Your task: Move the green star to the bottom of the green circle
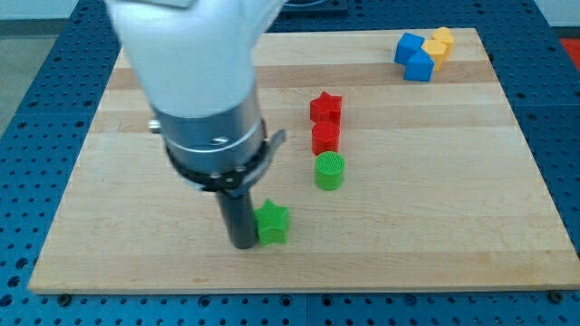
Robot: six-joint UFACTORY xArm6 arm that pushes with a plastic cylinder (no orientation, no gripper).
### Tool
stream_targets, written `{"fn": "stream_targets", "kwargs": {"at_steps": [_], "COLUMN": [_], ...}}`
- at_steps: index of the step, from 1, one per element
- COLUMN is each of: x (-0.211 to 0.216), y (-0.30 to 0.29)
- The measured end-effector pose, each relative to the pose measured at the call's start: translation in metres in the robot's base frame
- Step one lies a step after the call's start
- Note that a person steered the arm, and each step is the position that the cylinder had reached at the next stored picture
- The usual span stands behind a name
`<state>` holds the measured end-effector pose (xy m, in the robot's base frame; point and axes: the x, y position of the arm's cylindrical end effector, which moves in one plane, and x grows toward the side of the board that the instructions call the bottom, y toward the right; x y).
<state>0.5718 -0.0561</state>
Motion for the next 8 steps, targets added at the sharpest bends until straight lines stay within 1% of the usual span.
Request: {"fn": "stream_targets", "kwargs": {"at_steps": [2, 5, 8], "x": [-0.006, -0.005, -0.005], "y": [0.054, 0.067, 0.101]}}
